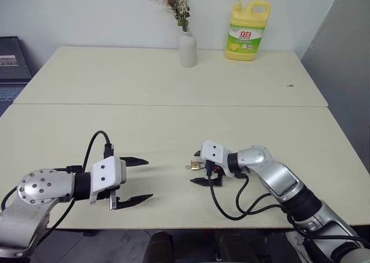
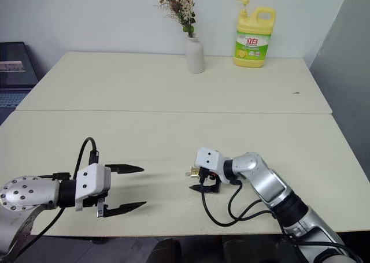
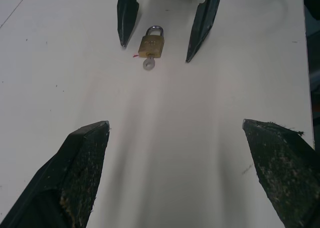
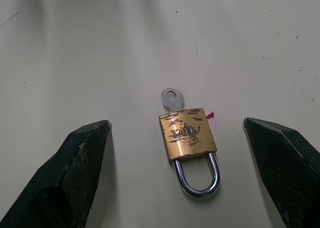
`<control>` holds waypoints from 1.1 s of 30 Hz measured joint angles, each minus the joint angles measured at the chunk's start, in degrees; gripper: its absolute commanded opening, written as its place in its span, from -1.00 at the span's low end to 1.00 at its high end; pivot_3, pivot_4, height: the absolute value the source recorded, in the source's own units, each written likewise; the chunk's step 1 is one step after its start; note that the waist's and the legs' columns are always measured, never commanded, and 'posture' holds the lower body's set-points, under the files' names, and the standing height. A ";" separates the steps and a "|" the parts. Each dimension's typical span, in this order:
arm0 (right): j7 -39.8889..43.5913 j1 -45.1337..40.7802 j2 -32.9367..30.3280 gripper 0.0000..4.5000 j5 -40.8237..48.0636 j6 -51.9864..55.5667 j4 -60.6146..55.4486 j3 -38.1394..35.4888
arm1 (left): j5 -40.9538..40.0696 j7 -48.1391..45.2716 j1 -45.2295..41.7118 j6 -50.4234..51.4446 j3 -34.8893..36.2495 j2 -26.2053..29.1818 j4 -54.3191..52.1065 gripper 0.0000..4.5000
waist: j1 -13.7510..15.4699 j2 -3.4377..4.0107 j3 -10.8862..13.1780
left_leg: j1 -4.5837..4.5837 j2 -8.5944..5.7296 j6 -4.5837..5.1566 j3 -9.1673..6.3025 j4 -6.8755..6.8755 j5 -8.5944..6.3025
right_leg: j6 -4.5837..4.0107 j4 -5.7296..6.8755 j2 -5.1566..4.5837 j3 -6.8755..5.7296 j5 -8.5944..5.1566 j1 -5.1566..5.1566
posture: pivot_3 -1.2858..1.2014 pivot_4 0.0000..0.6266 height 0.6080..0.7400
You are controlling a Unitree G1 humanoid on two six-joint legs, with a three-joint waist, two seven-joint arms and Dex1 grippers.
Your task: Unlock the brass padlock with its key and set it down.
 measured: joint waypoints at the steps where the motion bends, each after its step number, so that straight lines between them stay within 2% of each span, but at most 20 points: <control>1: 0.13 -0.07 0.00 1.00 0.00 0.09 0.02 0.00 | 0.07 0.06 -0.15 0.04 -0.01 0.00 0.00 0.99 | 0.00 0.00 0.00 | 0.00 0.00 0.00 0.00 0.00 0.00 | 0.00 0.00 0.00 0.00 0.00 0.00 | 0.03 -0.52 1.00; 9: 0.82 -1.14 0.16 1.00 0.26 3.51 0.03 -0.06 | 0.25 0.80 -1.47 0.25 -1.17 0.00 -0.04 0.99 | 0.03 0.00 0.00 | 0.00 -0.01 0.00 0.00 0.01 0.00 | 0.00 0.00 0.00 0.00 0.00 0.01 | 0.03 -0.52 1.00; 10: 0.87 -1.18 0.19 0.92 0.26 3.78 0.02 -0.06 | 0.30 0.83 -1.62 0.25 -1.34 0.00 -0.03 1.00 | 0.04 0.00 0.00 | 0.00 -0.01 0.00 0.00 0.01 0.00 | 0.00 0.00 0.00 0.00 0.00 0.01 | 0.03 -0.52 1.00; 12: 0.87 -1.23 0.32 0.73 0.27 4.33 -0.05 -0.07 | 0.35 0.87 -2.18 0.26 -2.15 0.00 -0.03 1.00 | 0.04 -0.01 -0.01 | 0.00 -0.01 0.00 0.00 0.01 0.00 | 0.00 0.00 0.00 0.00 0.00 0.02 | 0.03 -0.52 1.00; 21: 0.74 -1.26 0.39 -0.58 0.21 4.93 -0.34 -0.08 | 0.83 0.80 -2.89 -0.24 -3.31 0.00 0.75 1.00 | -0.03 -0.02 -0.01 | 0.02 -0.01 0.00 -0.01 0.01 0.00 | 0.01 0.00 0.00 0.00 0.00 0.02 | 0.03 -0.52 1.00; 26: 0.45 -0.78 -0.34 -0.58 -0.38 3.08 -0.89 0.07 | 1.29 0.70 -3.74 -1.07 -3.83 -0.15 1.68 1.00 | 0.06 -0.01 -0.01 | 0.01 -0.01 0.00 -0.01 0.01 0.00 | 0.01 0.00 0.00 0.00 0.00 0.02 | 0.03 -0.52 1.00; 33: -1.34 3.71 -10.42 -0.58 -6.01 -5.95 -6.62 -2.95 | -1.26 2.03 -6.42 1.95 -4.86 -3.87 2.74 1.00 | 0.81 -0.03 -0.02 | -0.03 -0.02 0.00 0.01 0.02 0.00 | 0.02 -0.03 -0.02 0.00 0.00 0.01 | 0.03 -0.52 1.00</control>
